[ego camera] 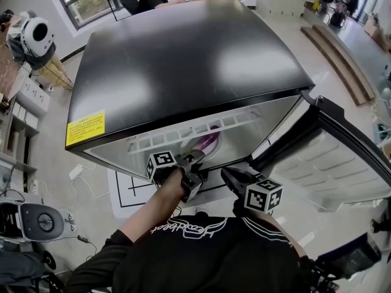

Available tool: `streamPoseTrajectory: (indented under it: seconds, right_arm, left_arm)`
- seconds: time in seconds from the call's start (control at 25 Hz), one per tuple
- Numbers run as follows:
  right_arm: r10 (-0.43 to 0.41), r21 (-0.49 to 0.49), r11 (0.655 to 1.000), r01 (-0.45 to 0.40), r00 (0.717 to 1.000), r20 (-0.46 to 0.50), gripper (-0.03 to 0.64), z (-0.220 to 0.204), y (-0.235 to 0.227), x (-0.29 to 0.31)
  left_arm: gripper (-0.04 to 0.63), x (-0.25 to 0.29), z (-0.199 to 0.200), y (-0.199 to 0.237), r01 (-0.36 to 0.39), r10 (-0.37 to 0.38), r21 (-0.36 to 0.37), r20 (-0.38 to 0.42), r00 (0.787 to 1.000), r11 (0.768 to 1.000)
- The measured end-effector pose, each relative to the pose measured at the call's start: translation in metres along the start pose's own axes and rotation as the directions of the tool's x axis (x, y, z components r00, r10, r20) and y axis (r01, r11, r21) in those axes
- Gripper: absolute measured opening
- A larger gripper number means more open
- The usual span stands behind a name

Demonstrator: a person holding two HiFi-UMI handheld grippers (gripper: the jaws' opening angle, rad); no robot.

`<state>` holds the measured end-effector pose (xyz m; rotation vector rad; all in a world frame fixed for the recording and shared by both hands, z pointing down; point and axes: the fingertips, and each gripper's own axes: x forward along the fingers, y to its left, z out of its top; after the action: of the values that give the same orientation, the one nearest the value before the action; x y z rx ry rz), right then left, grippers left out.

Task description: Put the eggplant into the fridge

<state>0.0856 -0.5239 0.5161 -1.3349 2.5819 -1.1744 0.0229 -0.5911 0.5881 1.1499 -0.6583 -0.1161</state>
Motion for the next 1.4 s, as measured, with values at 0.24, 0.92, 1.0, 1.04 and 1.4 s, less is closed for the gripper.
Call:
streamPoseTrajectory:
  seconds: [0.24,0.92,1.0,1.04,1.4]
  right_arm:
    - [0.008,0.000,1.000,-0.008,1.000,0.015,0.006,-0.001,0.005,-0.005]
    - [0.016,0.015,1.000,-0.016,1.000,0.008,0.006,-0.024,0.009,-0.020]
    - [0.018,0.016,1.000,-0.018,1.000,0.006,0.006,-0.028,0.008,-0.021]
    - [0.018,0.018,1.000,-0.018,1.000,0.004,0.006,-0.030,0.008,-0.023]
    - [0.024,0.017,1.000,-0.024,1.000,-0.007,0.006,-0.046,0.010,-0.032]
  left_arm:
    - [0.149,-0.006,-0.013,0.000,0.006,-0.007,-0.011,-0.048,0.999,1.000]
    - [0.149,-0.015,-0.032,0.022,0.043,-0.043,0.009,-0.020,0.999,0.999]
    - [0.149,-0.016,-0.033,0.025,0.045,-0.045,0.026,-0.012,0.999,0.999]
    - [0.149,-0.016,-0.034,0.026,0.050,-0.050,0.031,-0.008,0.999,0.998]
    - [0.149,-0.015,-0.025,0.025,0.109,-0.110,0.030,0.047,0.993,0.994]
